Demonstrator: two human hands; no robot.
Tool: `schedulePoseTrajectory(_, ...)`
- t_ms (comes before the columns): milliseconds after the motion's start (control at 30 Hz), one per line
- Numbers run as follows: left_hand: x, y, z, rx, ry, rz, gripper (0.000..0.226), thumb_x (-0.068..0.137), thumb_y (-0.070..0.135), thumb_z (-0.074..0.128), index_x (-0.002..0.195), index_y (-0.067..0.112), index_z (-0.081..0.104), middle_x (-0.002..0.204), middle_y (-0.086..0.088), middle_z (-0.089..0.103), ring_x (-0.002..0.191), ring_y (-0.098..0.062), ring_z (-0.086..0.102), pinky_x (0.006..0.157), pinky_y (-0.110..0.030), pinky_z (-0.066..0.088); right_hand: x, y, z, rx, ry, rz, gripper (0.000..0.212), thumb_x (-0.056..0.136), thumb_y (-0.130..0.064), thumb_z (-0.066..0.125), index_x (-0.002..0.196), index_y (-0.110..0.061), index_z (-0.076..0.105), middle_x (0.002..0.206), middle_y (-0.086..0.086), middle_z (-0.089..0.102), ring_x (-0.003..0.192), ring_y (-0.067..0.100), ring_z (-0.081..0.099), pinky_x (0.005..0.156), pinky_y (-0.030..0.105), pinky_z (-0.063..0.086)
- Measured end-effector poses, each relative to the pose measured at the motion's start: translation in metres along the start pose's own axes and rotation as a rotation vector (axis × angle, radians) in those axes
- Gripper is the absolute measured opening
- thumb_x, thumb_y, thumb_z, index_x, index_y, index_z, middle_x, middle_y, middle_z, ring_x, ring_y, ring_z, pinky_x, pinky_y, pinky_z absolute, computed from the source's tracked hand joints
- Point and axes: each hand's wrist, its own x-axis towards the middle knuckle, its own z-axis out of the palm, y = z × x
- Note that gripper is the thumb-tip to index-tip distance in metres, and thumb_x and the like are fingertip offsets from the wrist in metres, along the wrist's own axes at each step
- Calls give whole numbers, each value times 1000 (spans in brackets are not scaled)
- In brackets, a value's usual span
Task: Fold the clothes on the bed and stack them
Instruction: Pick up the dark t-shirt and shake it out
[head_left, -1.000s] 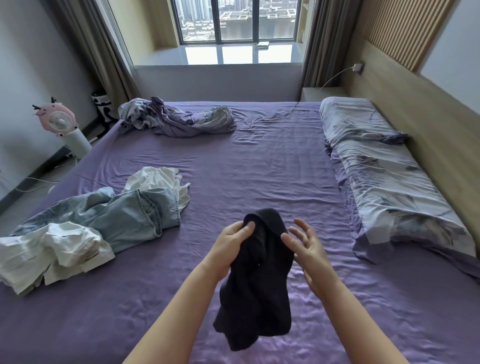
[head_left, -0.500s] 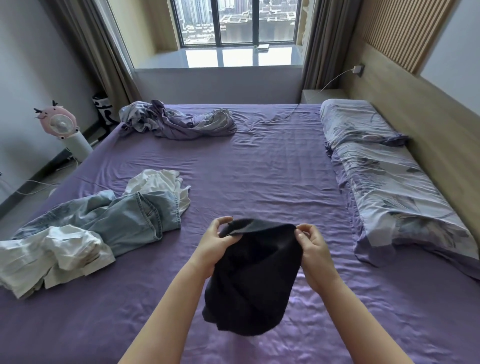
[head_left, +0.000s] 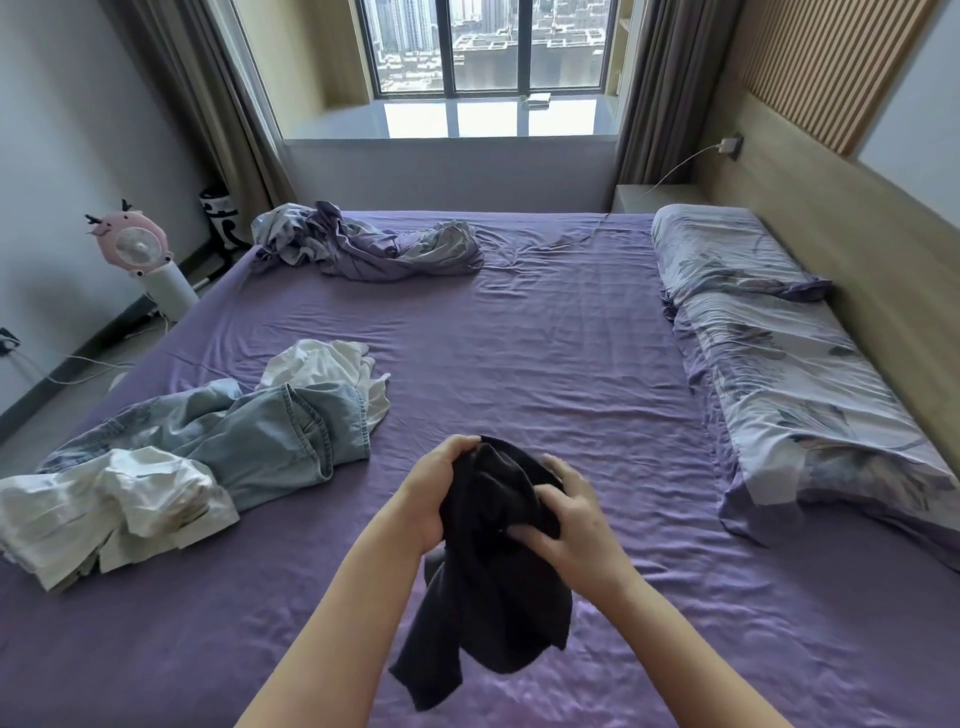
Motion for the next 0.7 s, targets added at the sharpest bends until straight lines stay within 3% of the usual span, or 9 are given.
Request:
schedulePoseTrajectory(100, 8, 4, -14, -14, 29, 17, 36, 90, 38, 56, 72, 9, 67, 73, -10, 69, 69, -23, 66, 80, -36, 52, -1, 0, -4, 80, 137, -33, 17, 77, -27, 70, 89, -14, 73, 120, -6, 55, 122, 17, 47, 104, 32, 35)
schedulePoseTrajectory(167, 14, 3, -21, 182, 130, 76, 38, 88, 43, 60, 80, 7, 69, 84, -9, 70, 81, -23, 66, 86, -33, 51, 2, -5, -10, 189, 117, 26, 5, 80, -18, 72, 85, -18, 72, 103, -11, 62, 103, 7, 57, 92, 23, 42)
schedulePoseTrajectory(267, 20, -11, -29, 798, 471, 415, 28, 84, 41, 67, 96, 17, 66, 97, -1, 62, 91, -17, 59, 85, -30, 47, 4, -12, -15, 271, 77, 115, 16, 83, -15, 69, 80, -31, 67, 80, -14, 68, 80, 1, 62, 76, 23, 46)
schedulePoseTrajectory(300, 17, -15, -30, 840, 508, 586, 24, 82, 37, 69, 100, 22, 65, 101, 2, 60, 95, -16, 59, 88, -29, 47, 5, -14, -16, 289, 89, 132, 19, 83, -14, 68, 79, -33, 66, 79, -15, 68, 77, 0, 62, 75, 23, 47)
schedulePoseTrajectory(367, 7, -21, -26, 811, 282, 830, 28, 80, 31, 74, 105, 29, 62, 106, 7, 62, 99, -7, 57, 90, -20, 43, 6, -15, -17, 314, 113, 144, 18, 84, -15, 68, 79, -31, 65, 79, -13, 68, 75, 1, 61, 75, 24, 46)
schedulePoseTrajectory(400, 4, -23, -21, 900, 117, 863, 35, 77, 33, 75, 110, 30, 62, 110, 9, 62, 102, -2, 55, 92, -16, 40, 7, -15, -18, 330, 126, 152, 14, 84, -16, 68, 79, -29, 66, 78, -10, 69, 73, 1, 60, 73, 23, 46)
schedulePoseTrajectory(467, 8, -33, -14, 1162, -43, 849, 54, 72, 38, 74, 122, 27, 59, 116, 10, 61, 109, -1, 51, 97, -16, 37, 9, -16, -21, 405, 174, 197, 5, 83, -19, 69, 82, -21, 65, 75, -4, 68, 70, 3, 60, 71, 22, 45)
schedulePoseTrajectory(567, 16, -40, -4, 1082, 5, 771, 36, 79, 24, 72, 114, 21, 65, 105, 7, 68, 99, -5, 60, 90, -24, 46, 10, -15, -29, 534, 192, 252, 16, 81, -18, 72, 90, -19, 59, 78, 1, 66, 70, 8, 61, 69, 24, 47)
schedulePoseTrajectory(700, 18, -27, 4, 866, 17, 788, 9, 91, 11, 60, 92, 16, 67, 82, 7, 65, 76, -2, 58, 76, -22, 45, 6, -2, -41, 386, -18, 156, 40, 78, -9, 69, 105, -31, 48, 93, 2, 64, 80, 9, 62, 73, 23, 49)
